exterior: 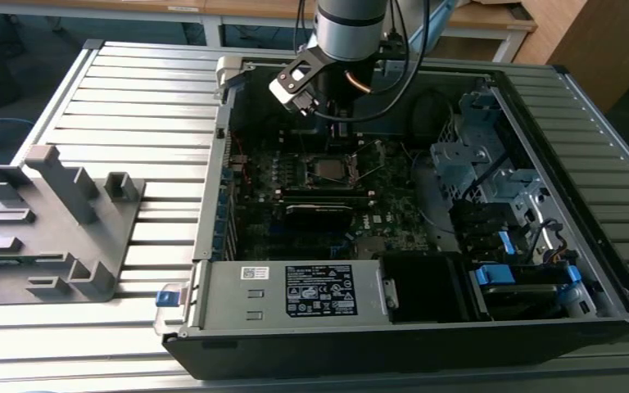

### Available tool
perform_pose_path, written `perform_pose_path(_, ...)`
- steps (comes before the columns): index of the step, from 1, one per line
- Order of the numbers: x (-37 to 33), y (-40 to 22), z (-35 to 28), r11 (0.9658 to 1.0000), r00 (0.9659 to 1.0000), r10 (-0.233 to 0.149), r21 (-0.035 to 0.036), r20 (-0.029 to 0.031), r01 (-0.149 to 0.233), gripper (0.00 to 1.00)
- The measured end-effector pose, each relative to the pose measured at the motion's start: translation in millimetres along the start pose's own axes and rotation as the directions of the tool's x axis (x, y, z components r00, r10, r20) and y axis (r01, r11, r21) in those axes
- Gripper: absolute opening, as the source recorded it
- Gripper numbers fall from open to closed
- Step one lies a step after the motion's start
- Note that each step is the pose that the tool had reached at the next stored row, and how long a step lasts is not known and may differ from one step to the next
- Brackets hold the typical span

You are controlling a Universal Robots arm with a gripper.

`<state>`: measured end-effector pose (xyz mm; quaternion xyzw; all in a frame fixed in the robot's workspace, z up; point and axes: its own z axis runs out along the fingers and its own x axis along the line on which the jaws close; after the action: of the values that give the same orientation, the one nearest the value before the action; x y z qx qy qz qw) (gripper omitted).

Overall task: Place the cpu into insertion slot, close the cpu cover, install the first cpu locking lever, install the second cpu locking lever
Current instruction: 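Close the cpu cover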

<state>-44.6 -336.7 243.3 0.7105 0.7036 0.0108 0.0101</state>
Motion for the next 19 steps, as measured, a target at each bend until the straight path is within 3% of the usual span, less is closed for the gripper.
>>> perform_pose_path(13,0.0,0.0,-0.7,1.0,1.0,0.0,0.0,0.0,0.0,0.11)
perform_pose_path(19,0.0,0.1,-5.0,1.0,1.0,0.0,0.0001,0.0001,0.0,0.11)
